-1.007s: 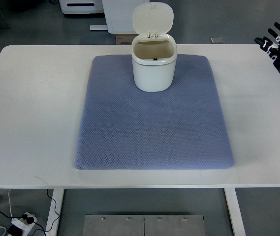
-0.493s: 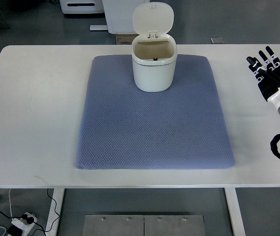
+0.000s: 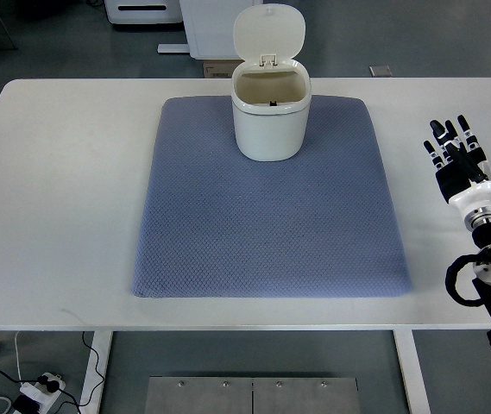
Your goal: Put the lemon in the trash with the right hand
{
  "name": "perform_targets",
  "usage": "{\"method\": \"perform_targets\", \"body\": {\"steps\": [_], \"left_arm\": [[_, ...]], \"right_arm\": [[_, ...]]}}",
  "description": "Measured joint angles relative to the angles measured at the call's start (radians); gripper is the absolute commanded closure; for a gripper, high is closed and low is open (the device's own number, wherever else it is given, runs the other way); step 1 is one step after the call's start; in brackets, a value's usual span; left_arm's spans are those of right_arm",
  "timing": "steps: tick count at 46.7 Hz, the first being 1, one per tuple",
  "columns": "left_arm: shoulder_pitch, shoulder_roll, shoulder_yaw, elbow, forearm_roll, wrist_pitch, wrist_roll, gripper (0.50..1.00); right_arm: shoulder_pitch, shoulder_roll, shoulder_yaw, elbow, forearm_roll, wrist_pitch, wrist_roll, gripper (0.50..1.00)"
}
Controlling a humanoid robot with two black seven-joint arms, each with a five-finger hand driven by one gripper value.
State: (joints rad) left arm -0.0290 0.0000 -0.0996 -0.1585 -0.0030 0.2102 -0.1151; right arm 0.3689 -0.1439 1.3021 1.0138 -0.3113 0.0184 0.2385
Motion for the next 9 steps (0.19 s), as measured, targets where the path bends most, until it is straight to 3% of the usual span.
{"method": "perform_targets", "body": {"steps": [9], "left_arm": [[0.0, 0.0, 0.0, 0.0, 0.0, 0.0, 0.0, 0.5]], "right_arm": [[-0.03, 0.042, 0.04, 0.003, 0.0, 0.001, 0.012, 0.5]]}}
